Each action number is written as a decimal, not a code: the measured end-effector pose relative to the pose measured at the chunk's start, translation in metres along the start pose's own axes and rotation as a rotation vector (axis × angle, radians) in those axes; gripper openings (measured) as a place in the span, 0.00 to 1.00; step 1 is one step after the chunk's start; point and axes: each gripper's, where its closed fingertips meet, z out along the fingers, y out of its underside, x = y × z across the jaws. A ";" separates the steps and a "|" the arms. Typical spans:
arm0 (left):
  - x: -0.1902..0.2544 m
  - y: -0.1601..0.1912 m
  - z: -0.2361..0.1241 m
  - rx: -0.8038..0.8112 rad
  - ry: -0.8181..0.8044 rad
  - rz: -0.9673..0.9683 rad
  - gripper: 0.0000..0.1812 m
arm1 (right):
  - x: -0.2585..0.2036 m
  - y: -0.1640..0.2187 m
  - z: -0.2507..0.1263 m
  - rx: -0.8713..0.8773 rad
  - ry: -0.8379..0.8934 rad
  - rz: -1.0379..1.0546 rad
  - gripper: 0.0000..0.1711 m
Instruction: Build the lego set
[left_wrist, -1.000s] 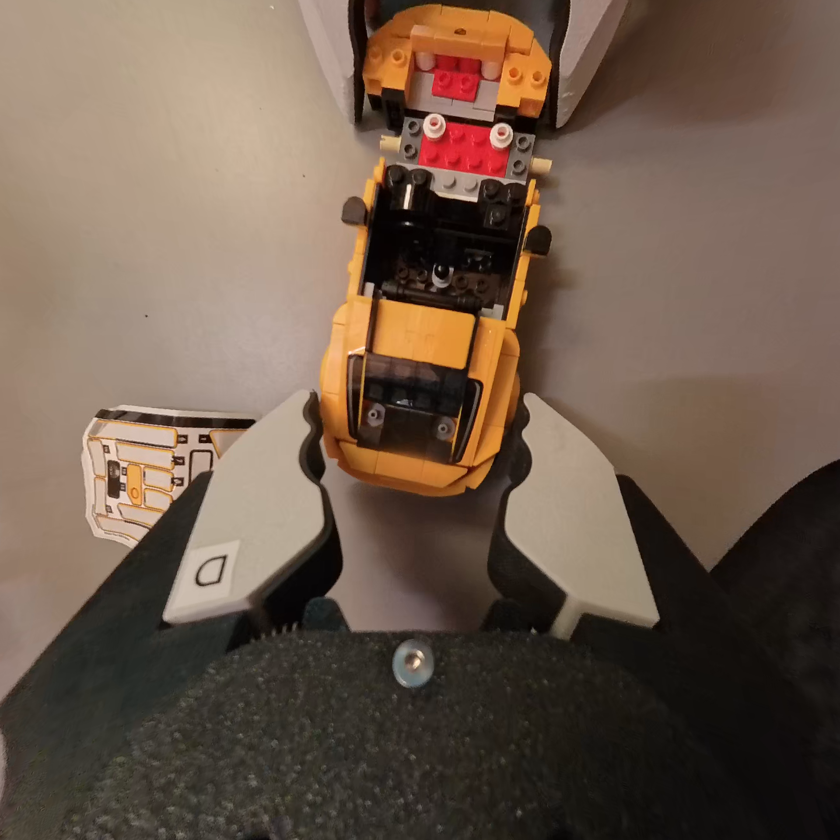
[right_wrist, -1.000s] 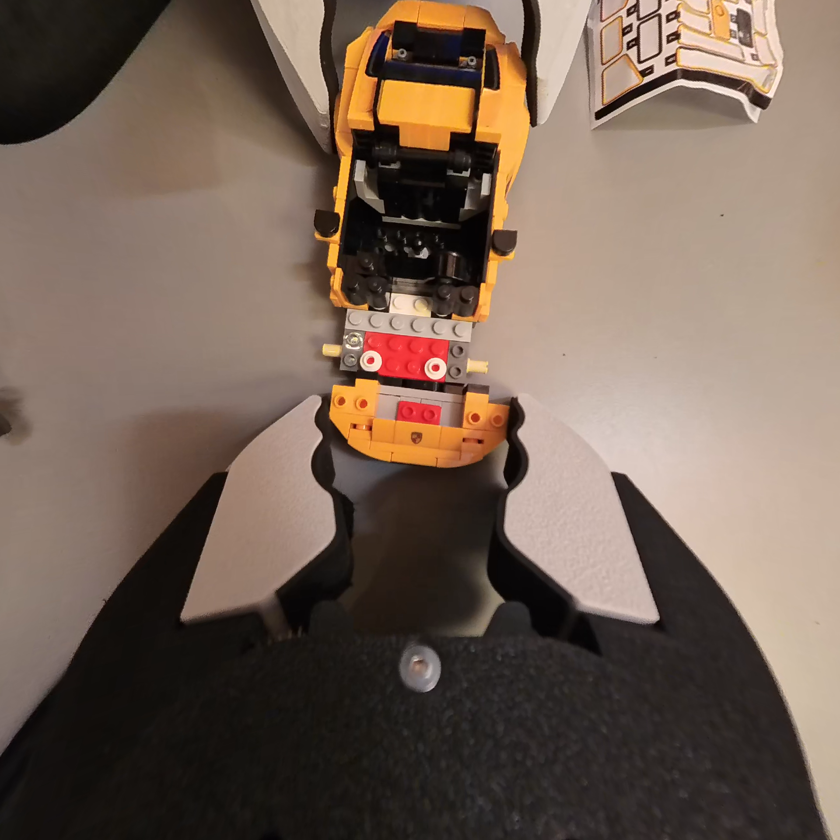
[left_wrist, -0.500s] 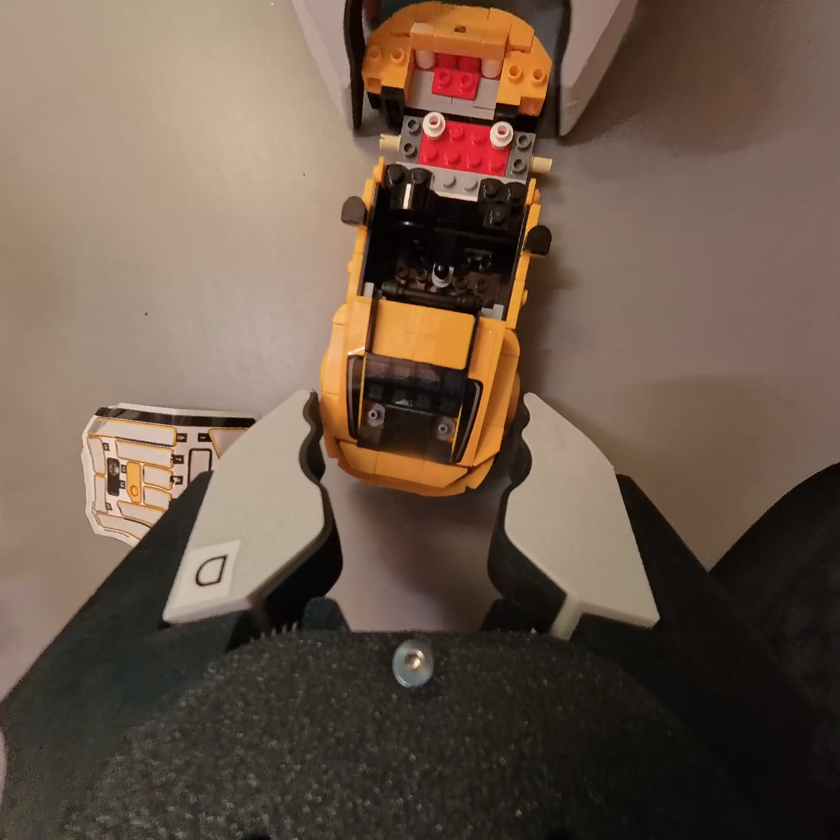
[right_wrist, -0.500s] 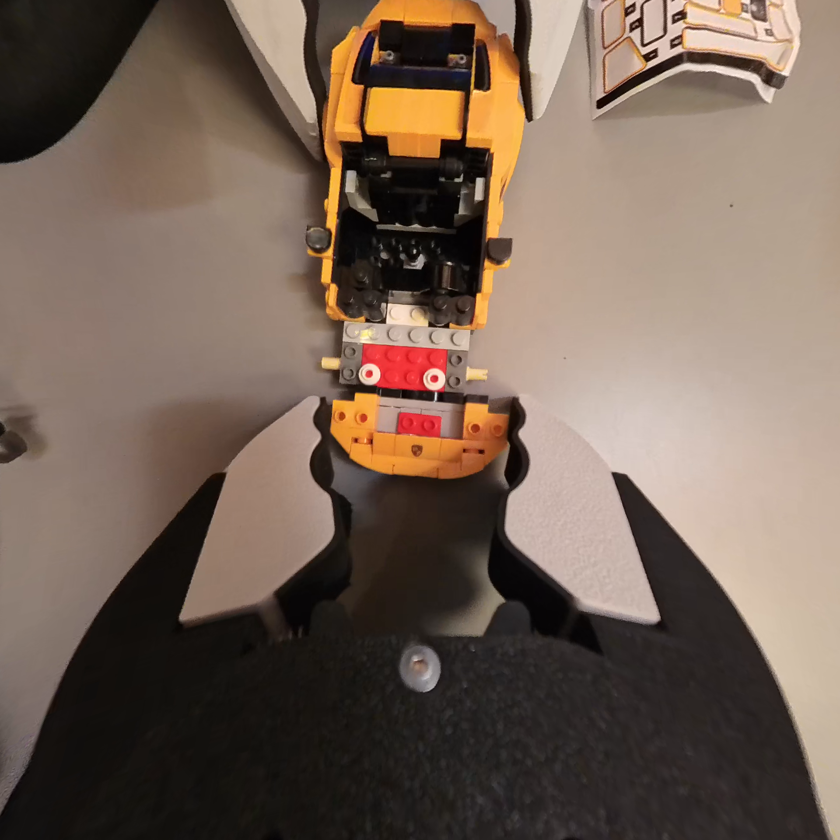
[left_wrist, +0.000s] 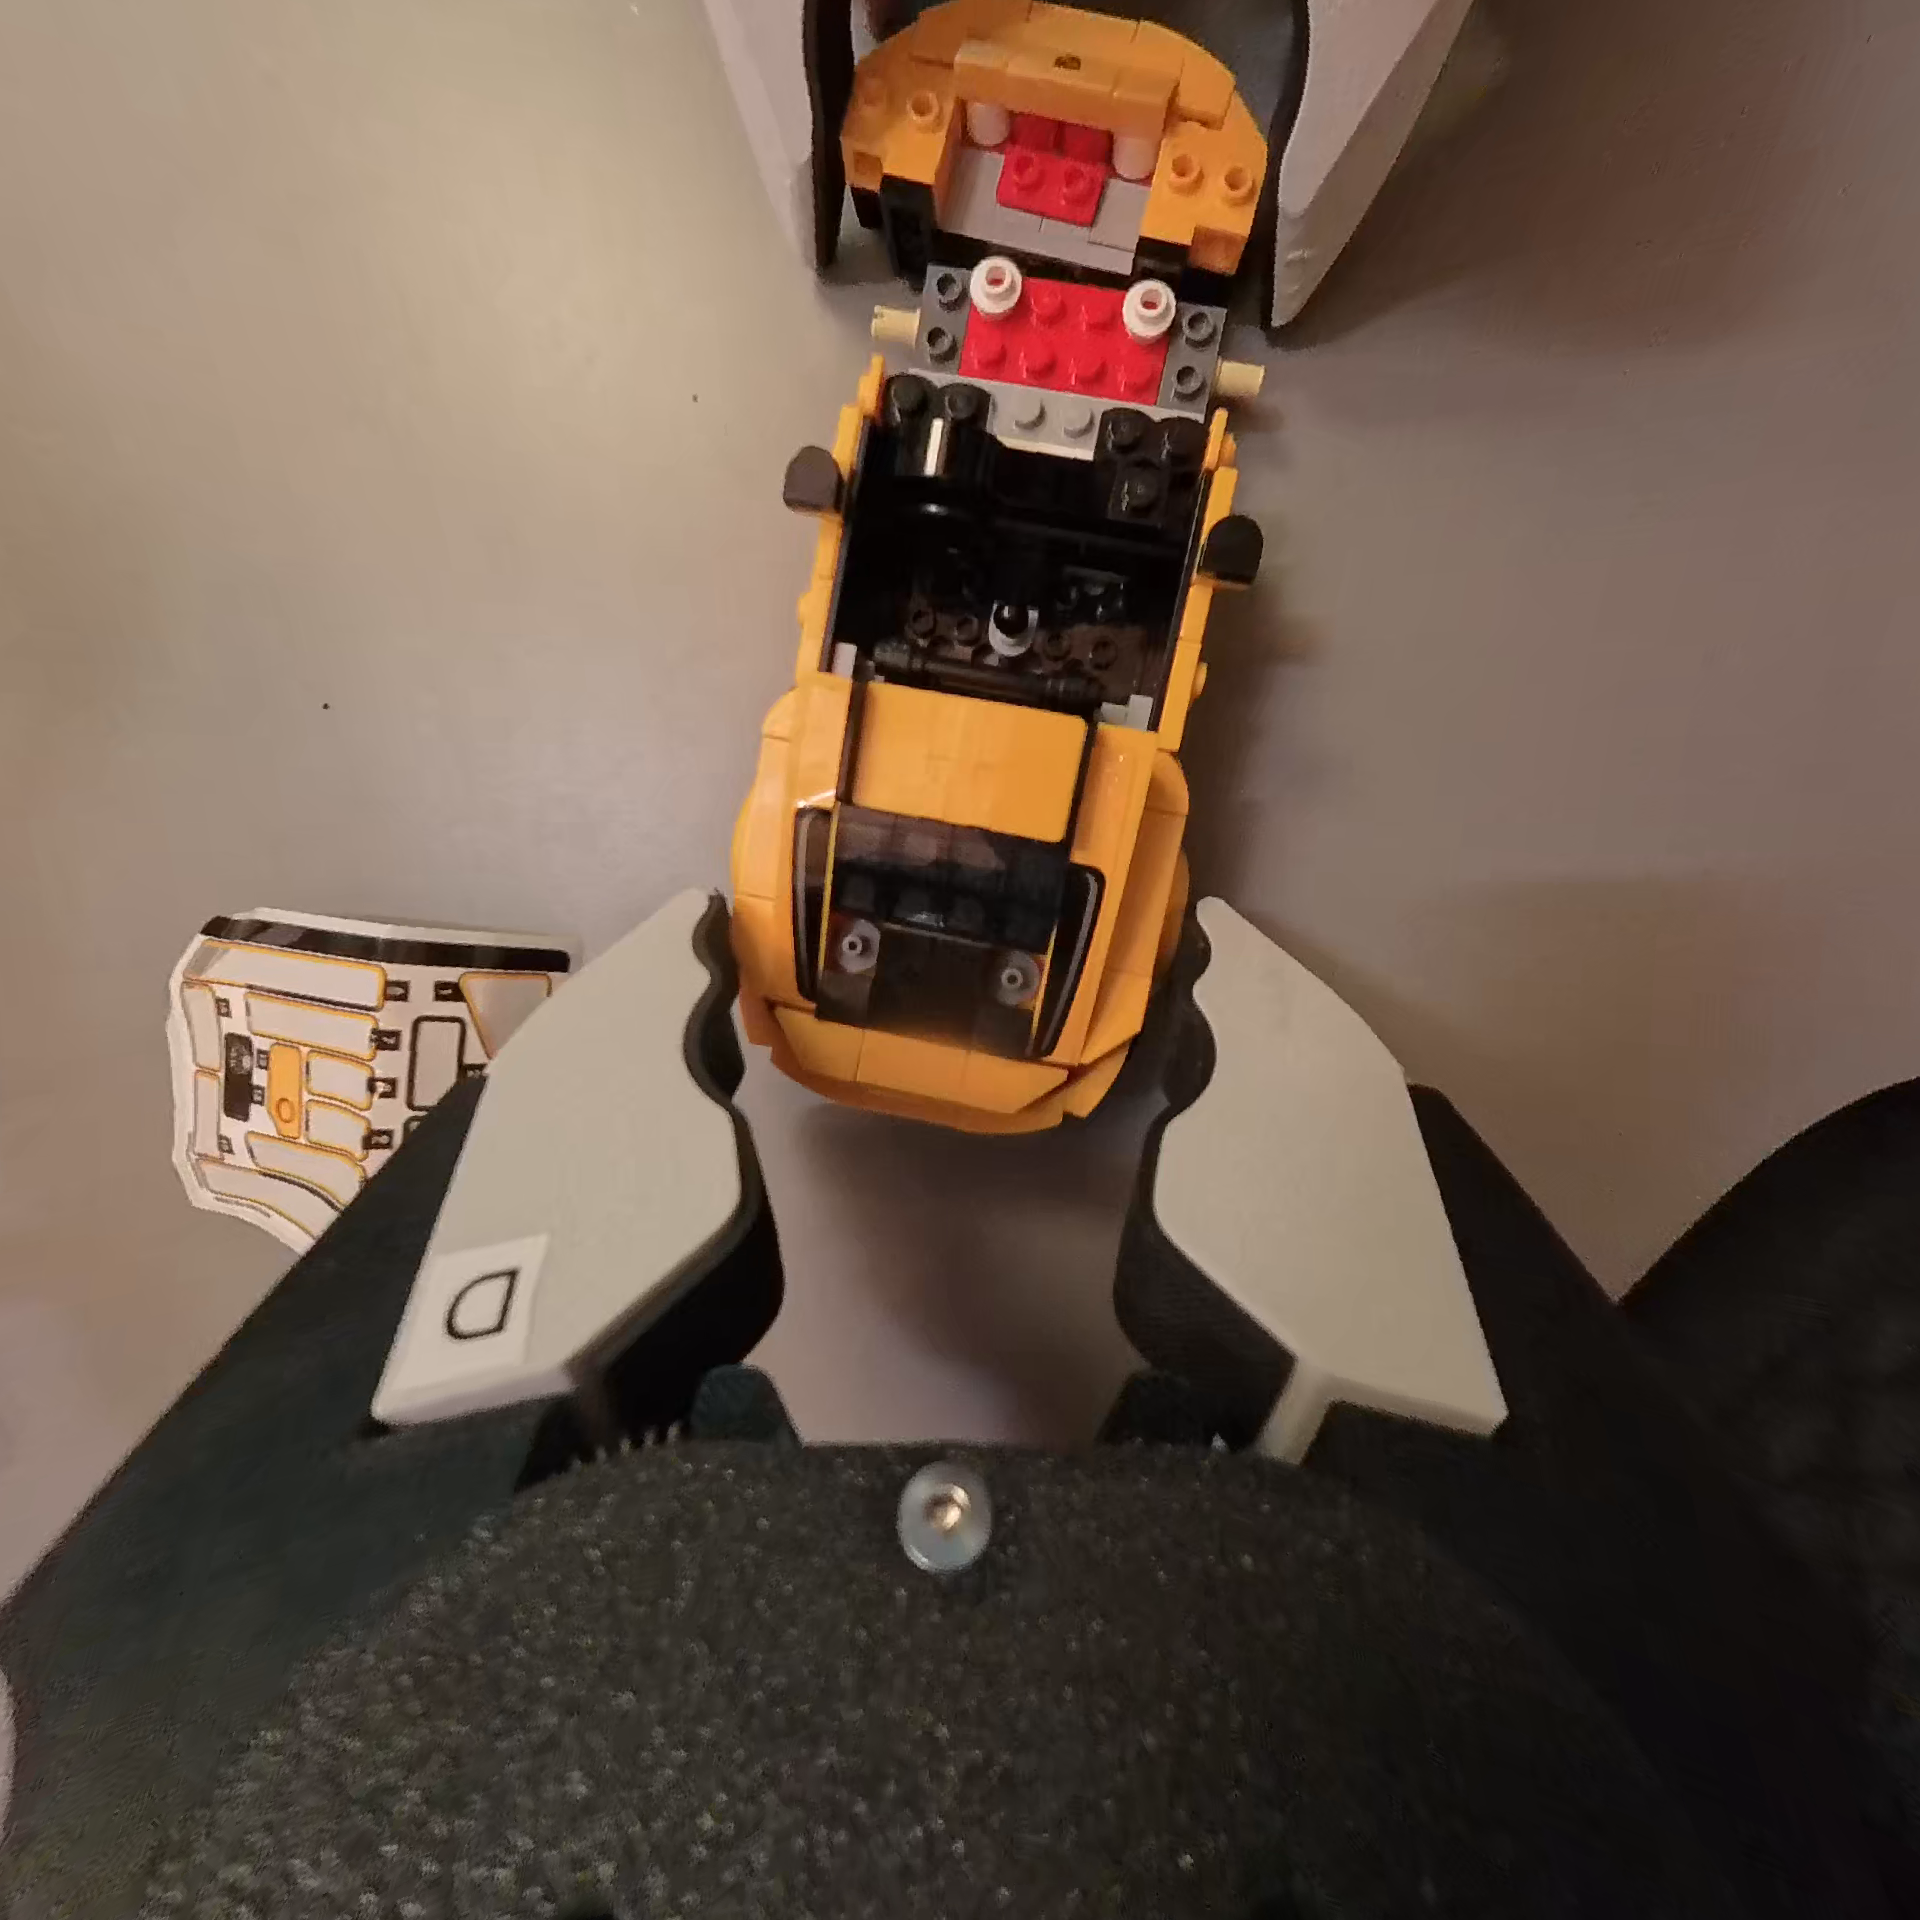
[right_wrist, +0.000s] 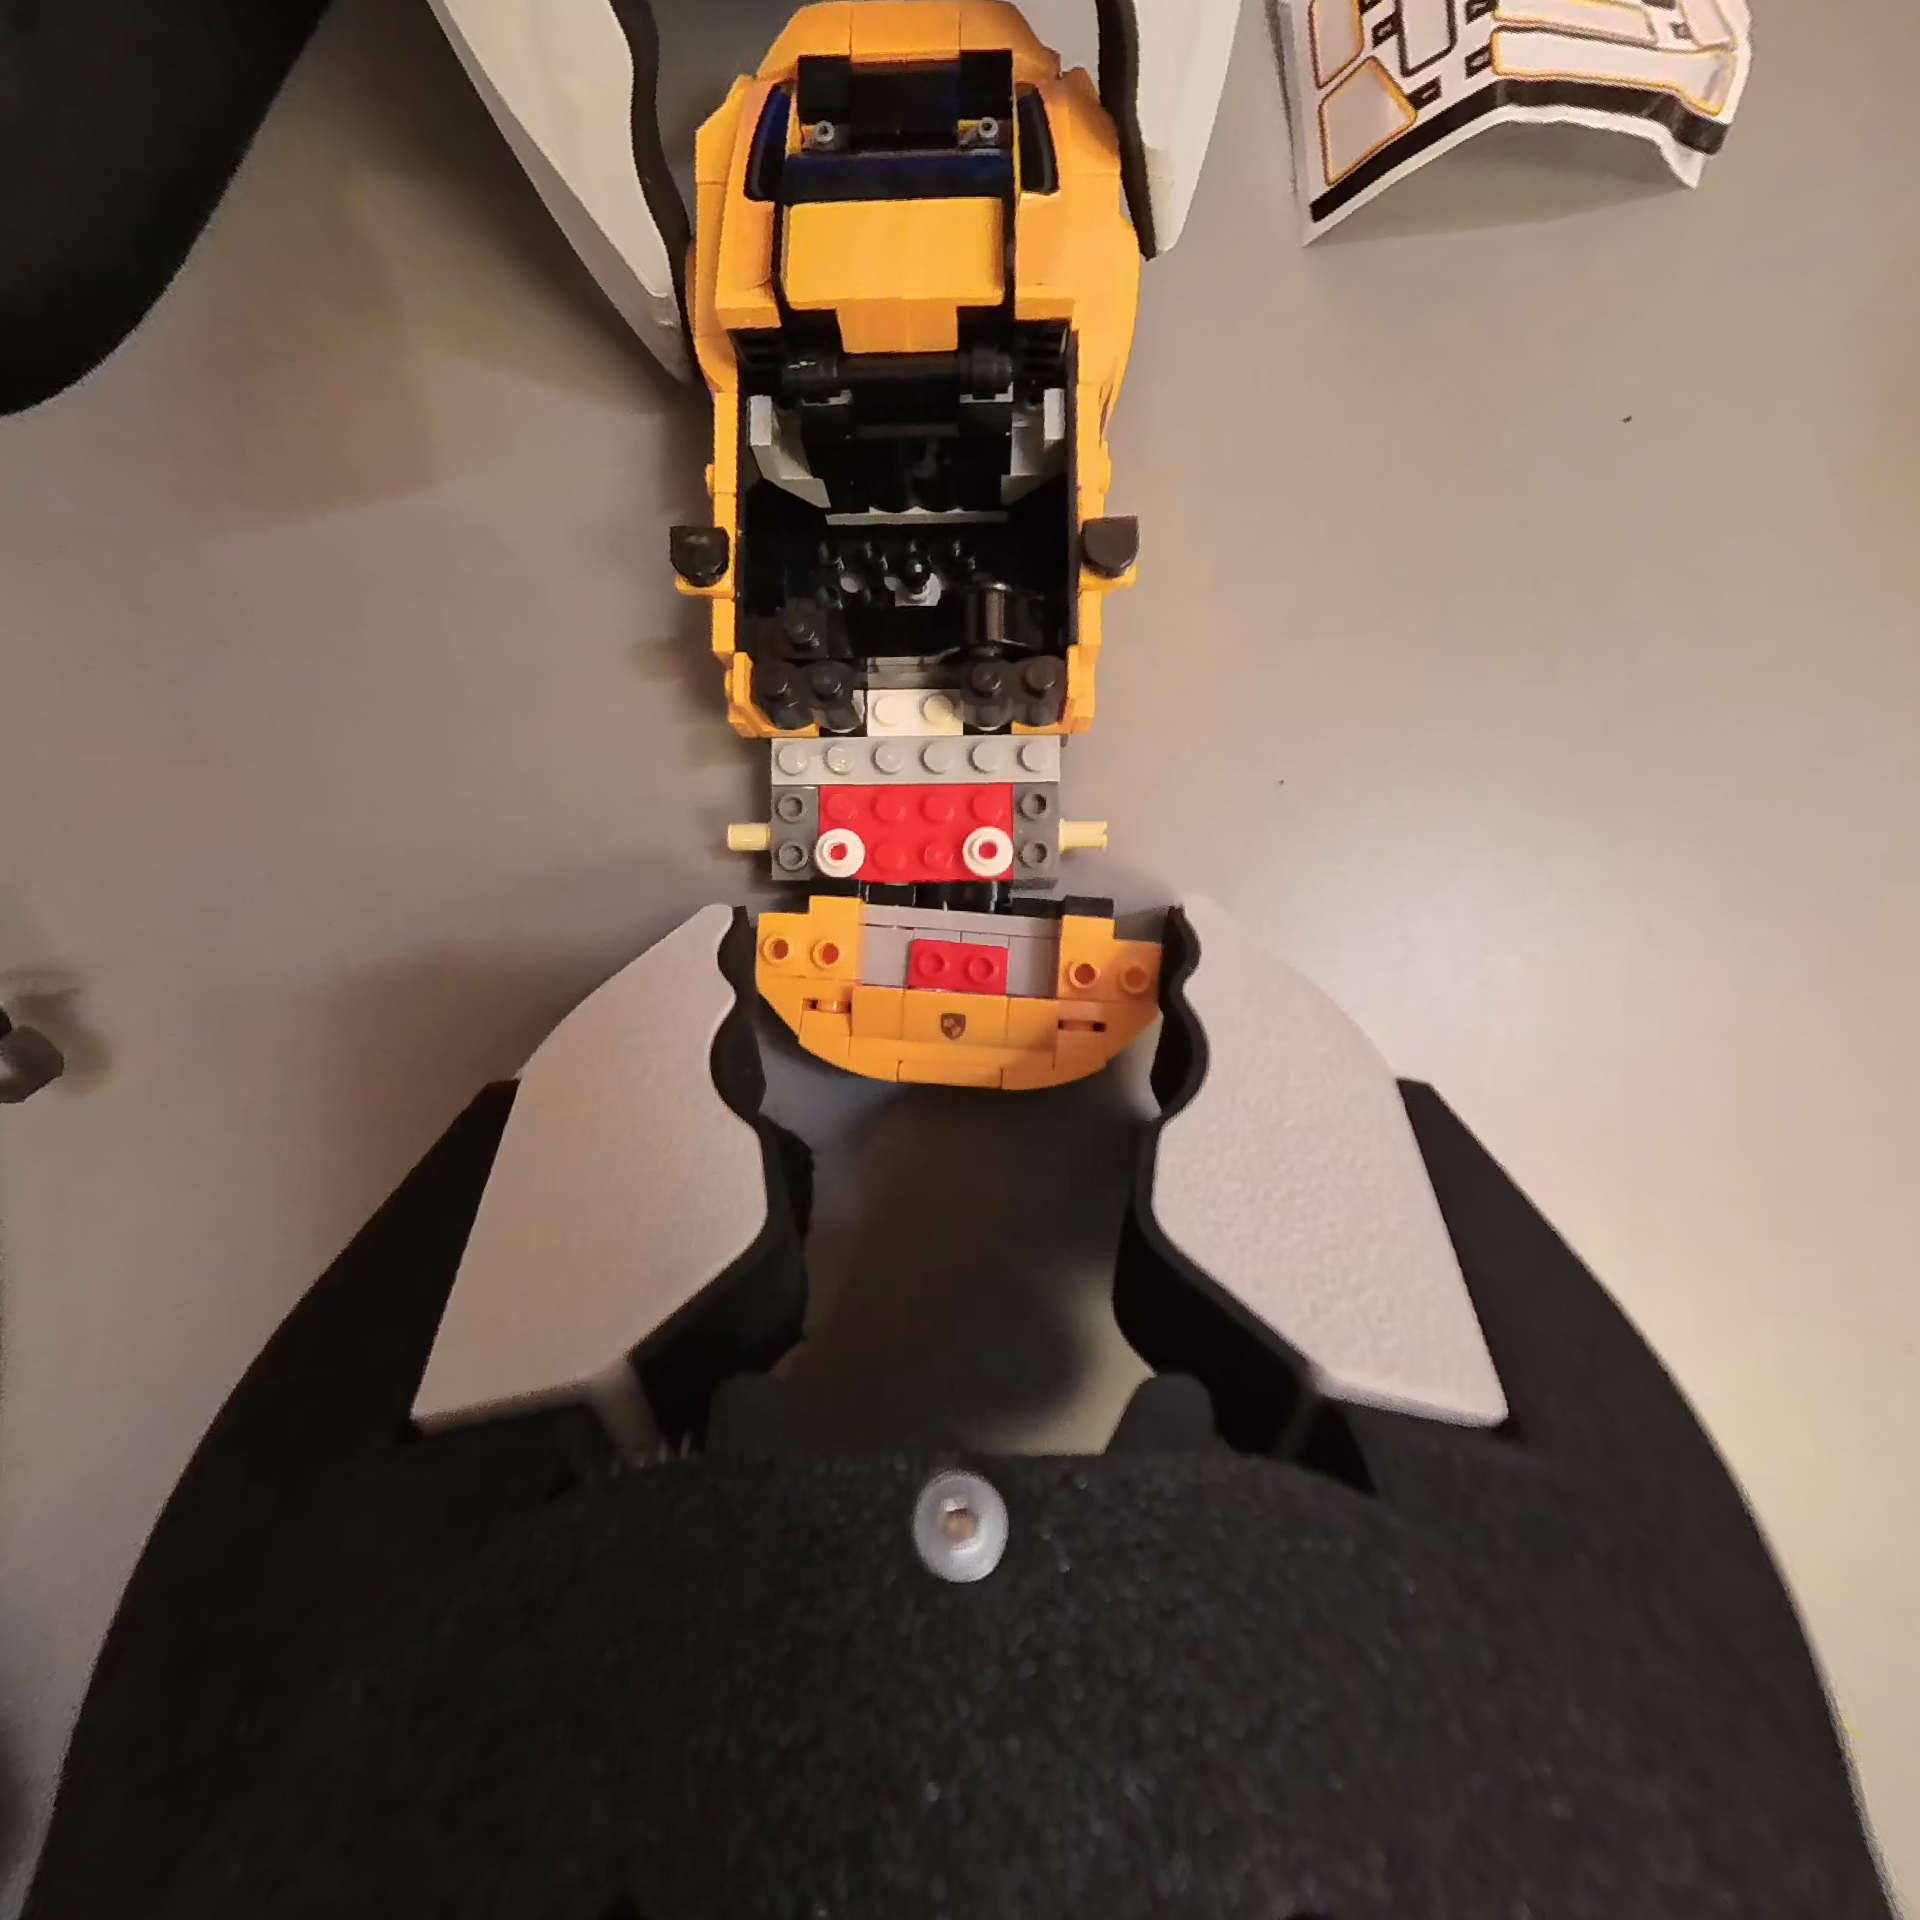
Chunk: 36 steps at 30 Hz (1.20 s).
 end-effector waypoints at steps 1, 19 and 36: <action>0.000 0.000 0.000 0.004 -0.001 -0.002 0.44 | 0.000 0.000 0.000 0.003 0.003 0.007 0.43; 0.000 0.000 0.000 0.008 0.011 0.020 0.44 | -0.006 0.005 -0.003 -0.013 -0.103 -0.137 0.43; -0.001 0.001 0.000 -0.005 0.003 0.006 0.44 | -0.009 0.002 -0.001 -0.017 -0.072 -0.091 0.43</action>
